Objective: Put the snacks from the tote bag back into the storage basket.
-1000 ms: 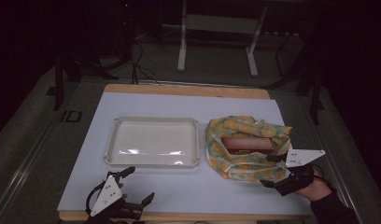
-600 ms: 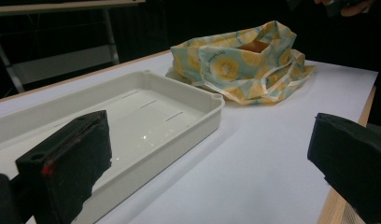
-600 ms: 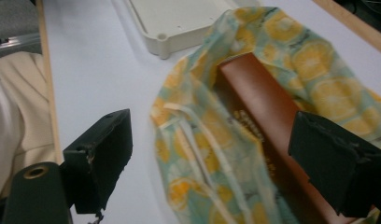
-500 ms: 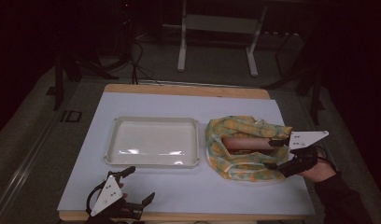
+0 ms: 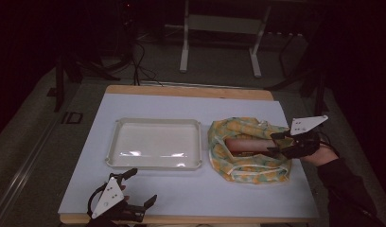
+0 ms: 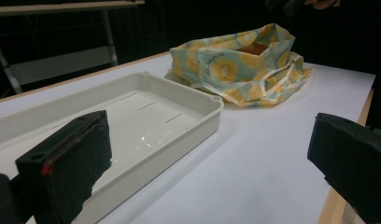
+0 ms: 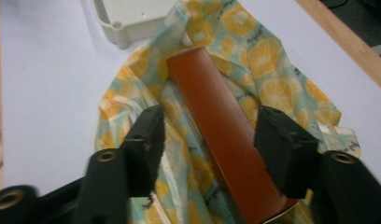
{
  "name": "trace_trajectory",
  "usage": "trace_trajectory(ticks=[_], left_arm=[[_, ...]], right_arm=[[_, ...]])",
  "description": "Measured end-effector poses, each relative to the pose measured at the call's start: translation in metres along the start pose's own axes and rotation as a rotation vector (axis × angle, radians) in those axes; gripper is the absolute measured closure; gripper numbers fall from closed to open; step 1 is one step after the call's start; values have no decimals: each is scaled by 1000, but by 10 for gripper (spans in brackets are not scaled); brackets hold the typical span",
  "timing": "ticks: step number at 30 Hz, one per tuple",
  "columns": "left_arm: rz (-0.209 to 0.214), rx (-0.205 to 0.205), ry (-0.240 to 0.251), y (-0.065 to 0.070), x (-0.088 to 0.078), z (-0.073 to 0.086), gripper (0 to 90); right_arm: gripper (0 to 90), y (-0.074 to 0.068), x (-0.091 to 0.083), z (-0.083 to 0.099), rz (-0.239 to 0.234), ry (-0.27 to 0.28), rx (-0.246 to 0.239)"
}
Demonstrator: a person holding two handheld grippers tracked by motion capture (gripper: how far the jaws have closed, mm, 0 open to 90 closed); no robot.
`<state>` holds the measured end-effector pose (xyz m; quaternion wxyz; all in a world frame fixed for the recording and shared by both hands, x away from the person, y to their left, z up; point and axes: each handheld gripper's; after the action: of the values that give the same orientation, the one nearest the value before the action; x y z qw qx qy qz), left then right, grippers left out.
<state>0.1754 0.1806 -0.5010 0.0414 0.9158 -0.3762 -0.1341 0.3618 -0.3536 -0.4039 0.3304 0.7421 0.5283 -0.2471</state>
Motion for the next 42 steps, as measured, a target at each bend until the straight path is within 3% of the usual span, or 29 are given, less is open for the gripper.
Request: trace_trajectory(ticks=[4,8,17,24,30,36,42], left_arm=[[4,4,-3,0,0,0,0],[8,5,-4,0,0,0,0],[15,11,-6,1,0,0,0],[13,11,2,1,-1,0,0],[16,10,1,1,-1,0,0],[20,12,1,1,-1,0,0],[21,9,0,1,-1,1,0]], right_arm=[[539,8,13,4,-7,-62,-31],[535,15,26,6,-28,-110,-32],[396,29,50,11,-28,-207,-42],[310,30,66,9,-56,-259,-61],[292,29,79,8,-75,-317,-90],[317,27,88,9,-82,-368,-133],[405,27,88,12,-94,-366,-172]])
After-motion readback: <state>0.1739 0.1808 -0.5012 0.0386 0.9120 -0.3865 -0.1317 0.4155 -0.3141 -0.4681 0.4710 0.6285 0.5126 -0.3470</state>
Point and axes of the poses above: each handheld gripper's, and its own axes: x roughly forward along the jaws, z roughly out of its underside, y roughly to its right, and after that the axes turned 12 degrees about -x, right-handed
